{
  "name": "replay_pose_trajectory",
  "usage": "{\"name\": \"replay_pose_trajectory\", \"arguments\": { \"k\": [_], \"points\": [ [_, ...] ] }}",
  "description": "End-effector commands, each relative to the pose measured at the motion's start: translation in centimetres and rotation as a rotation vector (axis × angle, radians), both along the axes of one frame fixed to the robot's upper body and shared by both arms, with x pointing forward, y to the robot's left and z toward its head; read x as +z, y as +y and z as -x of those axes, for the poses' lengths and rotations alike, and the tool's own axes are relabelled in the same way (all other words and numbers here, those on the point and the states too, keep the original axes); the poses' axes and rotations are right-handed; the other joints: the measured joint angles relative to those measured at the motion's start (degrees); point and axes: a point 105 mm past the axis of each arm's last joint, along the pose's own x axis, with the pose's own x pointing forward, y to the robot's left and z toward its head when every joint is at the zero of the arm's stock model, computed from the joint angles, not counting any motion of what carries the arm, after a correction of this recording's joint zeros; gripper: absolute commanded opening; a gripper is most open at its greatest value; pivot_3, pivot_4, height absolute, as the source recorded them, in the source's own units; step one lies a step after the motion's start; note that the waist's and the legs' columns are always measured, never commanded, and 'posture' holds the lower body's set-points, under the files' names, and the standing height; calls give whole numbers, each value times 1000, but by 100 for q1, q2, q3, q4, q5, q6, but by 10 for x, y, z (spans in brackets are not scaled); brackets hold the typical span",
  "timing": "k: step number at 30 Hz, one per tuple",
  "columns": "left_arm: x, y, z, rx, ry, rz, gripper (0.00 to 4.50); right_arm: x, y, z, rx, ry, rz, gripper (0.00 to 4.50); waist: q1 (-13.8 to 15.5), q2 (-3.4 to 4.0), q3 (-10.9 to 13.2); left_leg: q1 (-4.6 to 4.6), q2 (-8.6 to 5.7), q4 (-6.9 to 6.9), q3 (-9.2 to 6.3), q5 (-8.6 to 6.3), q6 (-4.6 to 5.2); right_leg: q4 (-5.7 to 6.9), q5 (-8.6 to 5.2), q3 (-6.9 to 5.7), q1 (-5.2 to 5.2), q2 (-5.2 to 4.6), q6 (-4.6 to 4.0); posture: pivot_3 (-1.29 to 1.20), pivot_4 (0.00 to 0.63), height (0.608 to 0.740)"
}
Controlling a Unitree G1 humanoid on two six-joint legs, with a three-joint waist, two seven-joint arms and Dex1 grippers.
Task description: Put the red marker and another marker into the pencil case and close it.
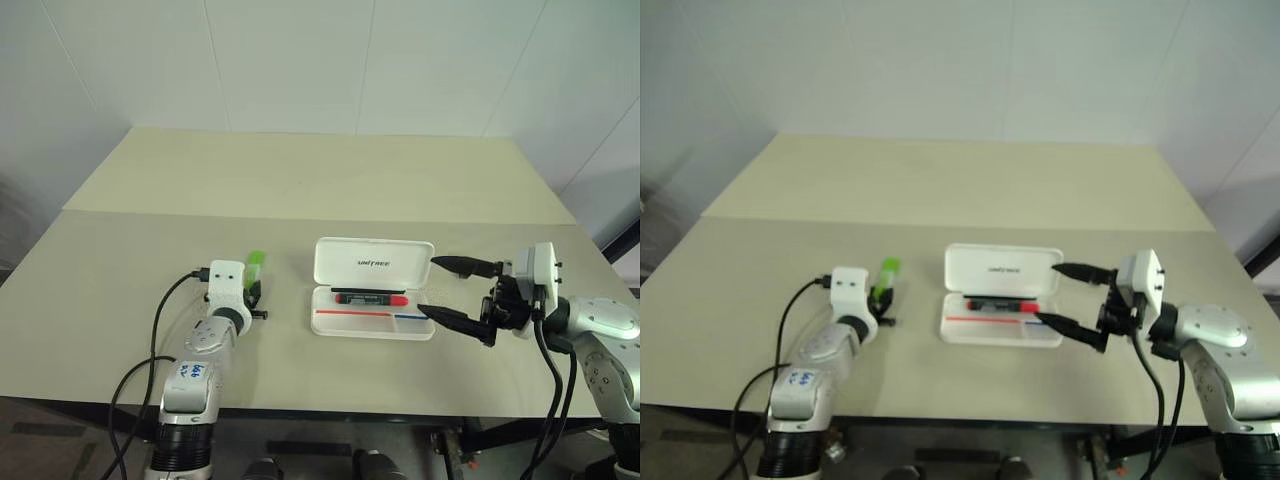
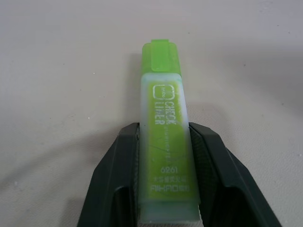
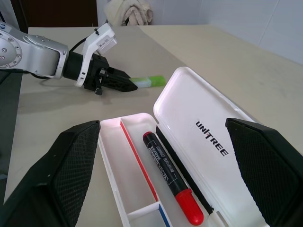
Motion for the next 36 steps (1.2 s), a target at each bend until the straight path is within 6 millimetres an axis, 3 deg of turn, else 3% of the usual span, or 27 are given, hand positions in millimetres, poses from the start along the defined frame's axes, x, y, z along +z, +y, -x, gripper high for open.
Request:
{"name": "replay_pose_trajectory", "arguments": {
  "k": [1,6,10,21,26,36],
  "points": [
    [-15,-4,3,-8,62,22,1133,11,1,0,9,-54,-6,4500,0,0,-1,0,0,0,0,0,0,0,0,0,0,0,0,0,150,740],
    [-9,0,3,1,30,17,1133,10,3,-1,16,-52,-6,4500,-1,2,-2,0,0,0,0,0,0,0,0,0,0,0,1,0,150,740],
    [6,2,4,-14,-61,11,1133,9,3,-3,17,-53,-7,4500,-1,2,-2,-1,0,0,0,0,0,-2,0,0,-1,0,1,0,150,740],
    [50,14,18,-238,-281,124,1133,13,4,-4,37,-61,-9,4500,-16,2,-1,-3,4,-28,1,0,-1,-10,-2,-1,-11,1,-2,0,150,740],
    [69,26,19,-358,-370,-23,1133,10,4,-4,35,-51,-11,4500,-17,1,-1,-3,4,-36,2,0,-1,-15,-4,-2,-12,-1,-5,0,150,740],
    [93,-9,36,-759,-516,-70,1133,7,1,-3,4,-47,-17,4500,-2,2,-1,-5,6,-45,2,0,-1,-17,-5,-3,-15,-2,-6,0,150,740]
  ]
}}
